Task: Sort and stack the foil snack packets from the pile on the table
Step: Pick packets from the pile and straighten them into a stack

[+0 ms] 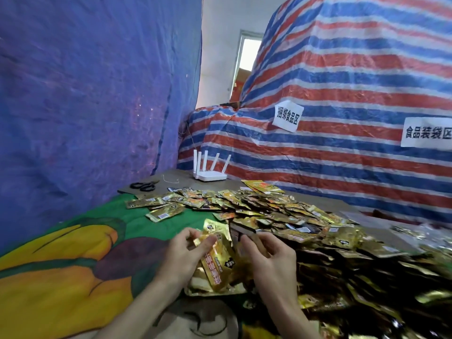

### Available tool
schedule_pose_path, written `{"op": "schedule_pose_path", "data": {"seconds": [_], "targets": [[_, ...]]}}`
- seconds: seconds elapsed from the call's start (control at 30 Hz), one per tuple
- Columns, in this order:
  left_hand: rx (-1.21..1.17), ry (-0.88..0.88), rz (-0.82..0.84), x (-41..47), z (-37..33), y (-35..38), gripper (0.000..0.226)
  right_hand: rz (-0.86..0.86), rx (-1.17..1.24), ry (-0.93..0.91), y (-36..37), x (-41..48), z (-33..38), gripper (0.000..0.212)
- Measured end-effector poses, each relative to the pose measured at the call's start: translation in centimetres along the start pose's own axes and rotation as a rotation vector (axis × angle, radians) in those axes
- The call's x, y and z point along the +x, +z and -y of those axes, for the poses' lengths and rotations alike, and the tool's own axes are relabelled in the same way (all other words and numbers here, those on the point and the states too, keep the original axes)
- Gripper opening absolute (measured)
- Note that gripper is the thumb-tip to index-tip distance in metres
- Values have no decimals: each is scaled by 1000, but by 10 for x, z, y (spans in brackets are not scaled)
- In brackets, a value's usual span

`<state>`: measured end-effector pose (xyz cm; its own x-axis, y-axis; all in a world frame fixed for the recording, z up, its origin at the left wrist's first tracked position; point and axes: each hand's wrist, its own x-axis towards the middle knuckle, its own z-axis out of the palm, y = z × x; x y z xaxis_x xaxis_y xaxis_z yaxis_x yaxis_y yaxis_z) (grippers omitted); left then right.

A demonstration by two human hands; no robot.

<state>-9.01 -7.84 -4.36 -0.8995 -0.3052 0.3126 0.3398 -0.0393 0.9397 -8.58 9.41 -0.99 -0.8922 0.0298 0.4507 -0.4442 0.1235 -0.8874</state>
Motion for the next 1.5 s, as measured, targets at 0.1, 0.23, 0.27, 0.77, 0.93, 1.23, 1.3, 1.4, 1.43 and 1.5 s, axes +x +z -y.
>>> {"op": "schedule_pose_path", "data": {"seconds": [0.1, 0.23, 0.27, 0.77, 0.93, 1.23, 1.3, 1.4, 1.43, 1.5], "targets": [[-24, -6, 200, -4, 3, -6, 37, 64, 49, -6, -2, -6, -4, 16], [249, 78, 289, -6, -1, -14, 28, 66, 8, -39, -6, -8, -8, 25], [347, 111, 315, -6, -2, -15, 30, 72, -8, -49, -6, -8, -9, 25], [-184, 14, 407, -6, -32, -33, 39, -92, -92, -202, -3, -9, -10, 14], [-16, -10, 478, -26, -23, 3, 38, -73, 125, -114, 2, -14, -5, 35], [-177, 110, 217, -26, -19, 21, 37, 32, 429, 31, 23, -23, 3, 47], [-84, 102, 276, -30, -10, 18, 44, 54, 265, -28, 36, -32, -6, 23], [32, -12, 372, -33, 0, 11, 57, 110, 123, -26, 45, -43, -19, 5], [65, -16, 397, -33, 0, 9, 62, 104, 119, -11, 45, -44, -22, 5], [29, -17, 403, -31, 2, 9, 74, 79, 151, 24, 43, -42, -22, 5]]}}
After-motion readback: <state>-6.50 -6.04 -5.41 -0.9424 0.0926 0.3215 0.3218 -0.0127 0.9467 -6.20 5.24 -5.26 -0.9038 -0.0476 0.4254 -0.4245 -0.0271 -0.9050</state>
